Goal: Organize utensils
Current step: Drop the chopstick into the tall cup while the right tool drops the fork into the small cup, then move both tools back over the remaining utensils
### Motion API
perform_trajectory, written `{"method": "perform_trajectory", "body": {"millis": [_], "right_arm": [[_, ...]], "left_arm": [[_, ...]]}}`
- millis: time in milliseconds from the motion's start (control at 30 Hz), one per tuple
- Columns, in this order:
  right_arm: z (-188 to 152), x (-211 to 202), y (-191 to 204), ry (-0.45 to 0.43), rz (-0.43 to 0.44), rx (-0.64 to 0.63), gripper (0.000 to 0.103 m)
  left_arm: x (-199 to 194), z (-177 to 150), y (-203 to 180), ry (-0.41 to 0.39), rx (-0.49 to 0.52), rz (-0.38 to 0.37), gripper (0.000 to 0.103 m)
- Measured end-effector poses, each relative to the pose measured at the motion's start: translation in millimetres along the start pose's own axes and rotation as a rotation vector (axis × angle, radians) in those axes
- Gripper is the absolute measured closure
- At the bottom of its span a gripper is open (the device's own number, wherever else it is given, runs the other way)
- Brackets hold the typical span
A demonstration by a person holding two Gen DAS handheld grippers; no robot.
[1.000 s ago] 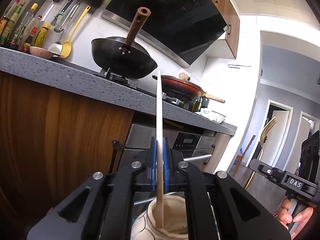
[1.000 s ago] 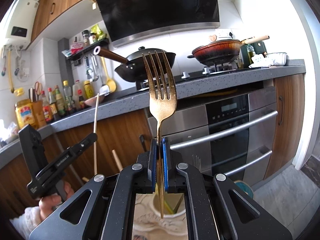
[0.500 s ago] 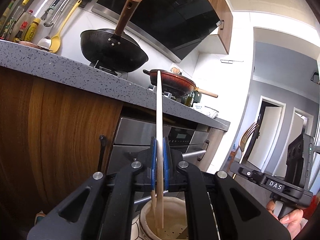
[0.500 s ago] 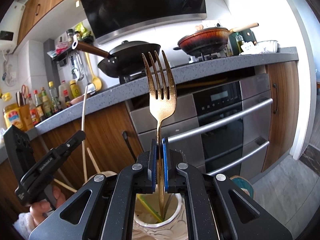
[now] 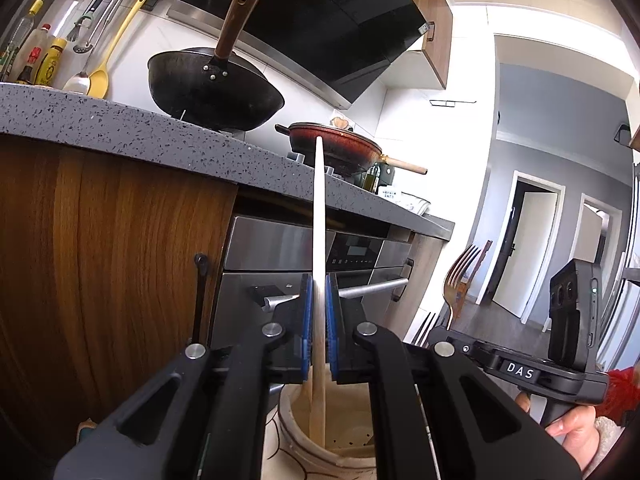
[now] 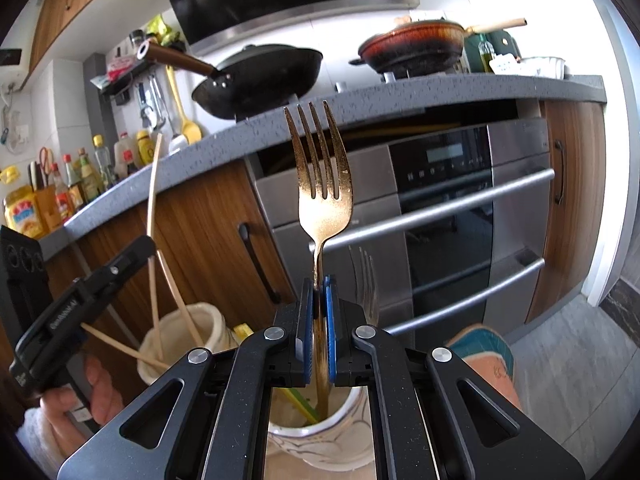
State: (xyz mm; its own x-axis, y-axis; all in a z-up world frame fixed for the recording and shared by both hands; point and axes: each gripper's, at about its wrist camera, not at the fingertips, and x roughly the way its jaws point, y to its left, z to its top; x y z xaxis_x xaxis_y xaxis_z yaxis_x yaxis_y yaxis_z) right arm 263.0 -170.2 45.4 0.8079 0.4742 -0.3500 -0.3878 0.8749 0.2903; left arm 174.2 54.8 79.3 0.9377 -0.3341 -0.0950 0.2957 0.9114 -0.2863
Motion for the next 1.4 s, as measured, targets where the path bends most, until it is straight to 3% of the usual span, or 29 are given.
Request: {"method": "perform_trajectory", "body": {"millis": [300,533,600,767,833,967,1067,1233,1400], "right_arm": [[-13.6,7.8,-0.9,0.06,0.008,-0.01,0.096],[-15.4,11.9,-4.2,0.082,0.002,0.0,0.096],[-15.2,12.2,-5.1,0.084,-0.008,0.003,0.096],[-15.5,10.1,-7.3,0.078,-0.025,0.008,0.096],[-14.6,7.9,-9.2,0.069,-0.033,0.018,0.089],[-12.5,2.1,-11.1,0.052,-0.041,0.024,0.083],[-12.7,-2.6,-11.1,0.047,-0.043,0.019,0.072],[-13.7,-17.6,-10.9,0.036,-0.067,0.004,0.047],[-24.6,-43.9,-16.9,0.039,-0.098,0.032,0.02]], "left_arm": [[-7.6,-1.2,-6.7,0.004,0.061,0.016,0.095],[-16.3,0.3,-2.4,-0.003,0.054,0.035,0.093],[-20.5,1.8,0.3,-0.009,0.046,0.044,0.077],[-35.7,4.6,4.9,-0.017,0.051,0.079,0.074],[-40.9,4.6,6.5,-0.005,0.059,0.095,0.066],[-52.0,1.8,9.5,0.003,0.073,0.123,0.062],[-58.0,-1.7,11.9,0.021,0.084,0.146,0.053],[-68.4,-4.8,13.6,0.064,0.091,0.191,0.04],[-86.4,-4.9,6.7,0.095,0.089,0.204,0.015]]}}
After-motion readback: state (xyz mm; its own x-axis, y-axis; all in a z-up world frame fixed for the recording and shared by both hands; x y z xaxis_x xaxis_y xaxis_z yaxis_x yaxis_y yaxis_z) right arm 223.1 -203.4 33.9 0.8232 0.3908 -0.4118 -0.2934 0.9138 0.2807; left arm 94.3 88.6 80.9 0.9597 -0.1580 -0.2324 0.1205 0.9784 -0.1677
